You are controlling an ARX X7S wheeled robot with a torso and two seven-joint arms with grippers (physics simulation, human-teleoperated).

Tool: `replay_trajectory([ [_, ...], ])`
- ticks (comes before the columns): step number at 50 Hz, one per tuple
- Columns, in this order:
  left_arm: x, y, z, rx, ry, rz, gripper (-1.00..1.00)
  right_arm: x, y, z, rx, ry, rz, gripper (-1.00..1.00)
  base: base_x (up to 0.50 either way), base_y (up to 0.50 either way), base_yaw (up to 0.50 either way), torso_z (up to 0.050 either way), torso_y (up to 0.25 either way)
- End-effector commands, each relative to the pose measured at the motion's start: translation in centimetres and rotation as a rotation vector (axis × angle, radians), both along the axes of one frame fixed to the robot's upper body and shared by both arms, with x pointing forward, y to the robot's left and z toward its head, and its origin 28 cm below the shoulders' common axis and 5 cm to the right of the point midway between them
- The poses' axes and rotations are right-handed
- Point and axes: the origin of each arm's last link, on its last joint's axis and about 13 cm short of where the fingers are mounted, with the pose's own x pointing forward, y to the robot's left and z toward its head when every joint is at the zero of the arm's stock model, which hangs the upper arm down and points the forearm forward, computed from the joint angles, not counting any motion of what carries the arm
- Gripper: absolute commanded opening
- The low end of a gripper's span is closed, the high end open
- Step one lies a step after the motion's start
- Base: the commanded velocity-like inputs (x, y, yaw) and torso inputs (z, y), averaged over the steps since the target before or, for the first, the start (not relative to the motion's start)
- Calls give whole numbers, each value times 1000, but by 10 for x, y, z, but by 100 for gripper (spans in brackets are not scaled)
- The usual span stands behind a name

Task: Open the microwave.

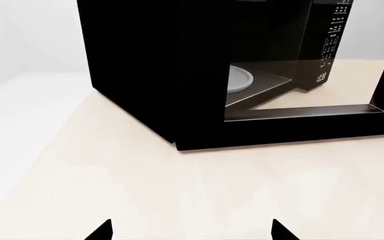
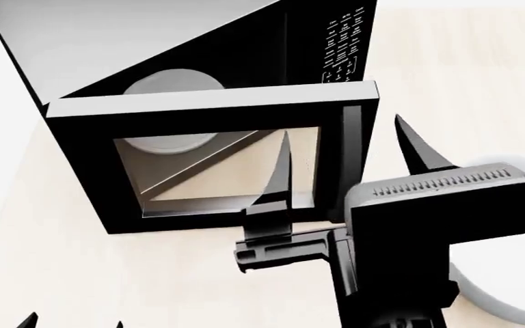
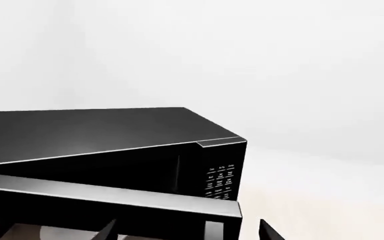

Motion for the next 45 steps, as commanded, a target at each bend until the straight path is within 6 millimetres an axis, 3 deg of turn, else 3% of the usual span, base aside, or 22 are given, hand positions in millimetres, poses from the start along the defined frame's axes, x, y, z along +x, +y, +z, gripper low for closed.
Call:
replay_trajectory([
  [1, 0, 0, 0, -1, 1, 1, 100, -25, 11, 24, -42, -112, -66, 100, 0, 0, 0, 0, 0],
  [18, 0, 1, 1, -10, -1, 0, 100, -17, 15, 77, -64, -130, -178, 100, 0, 0, 0, 0, 0],
  [30, -1, 1, 2, -14, -2, -2, 100, 17, 8, 101, -32, -60, -93, 100, 0, 0, 0, 0, 0],
  [31, -1, 1, 2, -14, -2, -2, 100, 23, 6, 106, -3, -39, 9, 100, 0, 0, 0, 0, 0],
  [34, -1, 1, 2, -15, -2, -1, 100, 31, 3, 114, 44, -22, 54, 100, 0, 0, 0, 0, 0],
  [45, -2, 1, 2, -16, -1, -4, 100, 60, 3, 131, -51, 232, 118, 100, 0, 0, 0, 0, 0],
])
